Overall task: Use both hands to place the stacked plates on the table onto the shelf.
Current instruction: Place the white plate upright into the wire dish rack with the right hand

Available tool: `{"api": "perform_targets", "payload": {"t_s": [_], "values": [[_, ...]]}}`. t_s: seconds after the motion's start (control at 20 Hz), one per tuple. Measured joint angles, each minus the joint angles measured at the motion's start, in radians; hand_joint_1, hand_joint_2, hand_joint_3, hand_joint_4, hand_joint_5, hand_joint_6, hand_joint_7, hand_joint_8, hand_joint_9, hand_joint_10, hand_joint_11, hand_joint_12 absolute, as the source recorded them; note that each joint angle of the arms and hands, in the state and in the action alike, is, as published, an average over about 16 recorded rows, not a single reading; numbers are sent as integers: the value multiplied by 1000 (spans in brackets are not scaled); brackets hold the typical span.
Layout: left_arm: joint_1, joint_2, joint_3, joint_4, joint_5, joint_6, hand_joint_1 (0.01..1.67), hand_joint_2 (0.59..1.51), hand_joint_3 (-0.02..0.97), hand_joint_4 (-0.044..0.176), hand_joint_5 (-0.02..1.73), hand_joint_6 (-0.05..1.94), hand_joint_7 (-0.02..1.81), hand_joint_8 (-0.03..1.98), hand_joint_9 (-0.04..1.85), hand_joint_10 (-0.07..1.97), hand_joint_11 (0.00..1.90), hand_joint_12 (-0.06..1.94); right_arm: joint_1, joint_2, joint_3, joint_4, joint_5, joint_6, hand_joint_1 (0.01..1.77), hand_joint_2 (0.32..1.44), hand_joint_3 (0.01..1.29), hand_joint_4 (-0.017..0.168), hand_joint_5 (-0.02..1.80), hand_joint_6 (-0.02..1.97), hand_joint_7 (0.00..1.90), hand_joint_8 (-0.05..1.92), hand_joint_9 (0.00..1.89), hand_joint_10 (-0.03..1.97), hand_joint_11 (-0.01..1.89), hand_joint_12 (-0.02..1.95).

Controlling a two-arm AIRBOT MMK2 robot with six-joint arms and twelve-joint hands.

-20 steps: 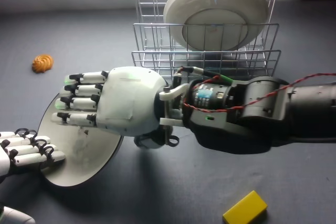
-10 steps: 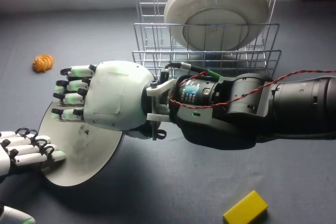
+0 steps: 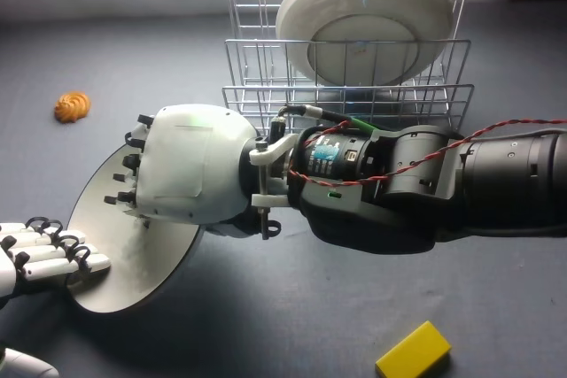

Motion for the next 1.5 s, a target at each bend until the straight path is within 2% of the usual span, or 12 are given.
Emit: {"api": "perform_targets", "payload": {"t_s": [0.3,0.6,0.85,1.1,1.5], "values": [[-41,-4,24,1,-7,0,18,1144,18,-10,1,-13,2,-5,-12,-39,23,23,-6,-1,-4,-1,27,-2,1234,991,12,-5,743,530,861,502,1024,147,730,1065],[-115,-10,67,-6,-19,2,16,1141,17,-5,9,-2,14,4,5,-13,19,13,-10,-2,-10,8,44,0,1236,953,12,-10,755,794,931,783,1142,429,944,1011],[-186,-16,113,-10,-28,3,15,1140,18,-1,20,10,27,9,16,9,18,11,-13,9,-30,16,52,2,1240,948,13,-10,766,805,970,820,1142,683,1003,1011],[-242,-17,155,-19,-32,2,16,1138,18,1,18,1,29,9,17,19,18,11,-15,43,-79,25,61,1,1253,950,12,-10,774,860,982,873,1104,924,1017,1018],[-312,-14,204,-22,-19,-4,16,1142,19,0,23,2,26,9,14,19,18,11,-12,147,-222,40,89,-17,1294,958,12,-3,829,967,999,923,1076,972,985,1022]]}}
